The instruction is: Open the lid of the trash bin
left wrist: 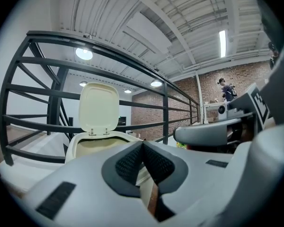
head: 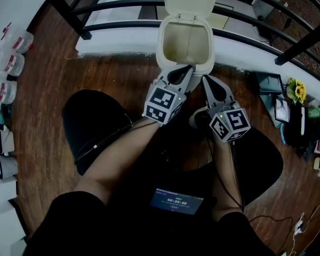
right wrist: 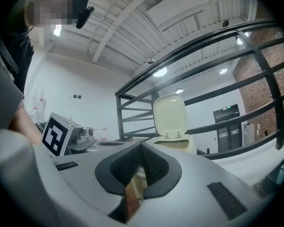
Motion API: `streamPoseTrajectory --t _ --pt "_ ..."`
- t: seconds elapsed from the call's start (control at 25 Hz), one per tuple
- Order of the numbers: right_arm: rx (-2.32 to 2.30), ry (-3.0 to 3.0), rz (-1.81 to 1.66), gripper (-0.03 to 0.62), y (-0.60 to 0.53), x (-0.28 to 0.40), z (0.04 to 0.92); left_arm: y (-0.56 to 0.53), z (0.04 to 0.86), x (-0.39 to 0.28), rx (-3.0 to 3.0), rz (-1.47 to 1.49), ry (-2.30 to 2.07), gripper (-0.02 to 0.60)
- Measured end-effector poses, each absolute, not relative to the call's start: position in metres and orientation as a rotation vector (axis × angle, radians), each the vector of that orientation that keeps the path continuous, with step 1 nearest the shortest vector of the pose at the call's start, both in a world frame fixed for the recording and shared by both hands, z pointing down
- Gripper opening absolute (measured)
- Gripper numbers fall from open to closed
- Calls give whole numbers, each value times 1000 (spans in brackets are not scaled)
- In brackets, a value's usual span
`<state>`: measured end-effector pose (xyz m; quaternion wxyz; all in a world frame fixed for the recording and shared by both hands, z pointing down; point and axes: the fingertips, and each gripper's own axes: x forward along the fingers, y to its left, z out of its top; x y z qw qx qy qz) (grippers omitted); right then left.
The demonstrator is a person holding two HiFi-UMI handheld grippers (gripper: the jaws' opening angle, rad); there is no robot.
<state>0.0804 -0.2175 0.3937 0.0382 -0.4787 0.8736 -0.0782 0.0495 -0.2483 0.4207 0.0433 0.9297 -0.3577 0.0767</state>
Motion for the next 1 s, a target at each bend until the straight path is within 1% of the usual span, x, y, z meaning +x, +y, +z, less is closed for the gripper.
streamPoseTrajectory --t 0.4,0.64,1.0 --pt "-1456 2682 -211 29 -205 75 382 -220 396 42 2853 181 -1080 35" --pt "-1413 2721 -176 29 -180 62 376 -188 379 30 2901 136 -1086 35" --pt "-1296 2811 -51 29 -155 27 342 -151 356 2 2921 97 -1039 35"
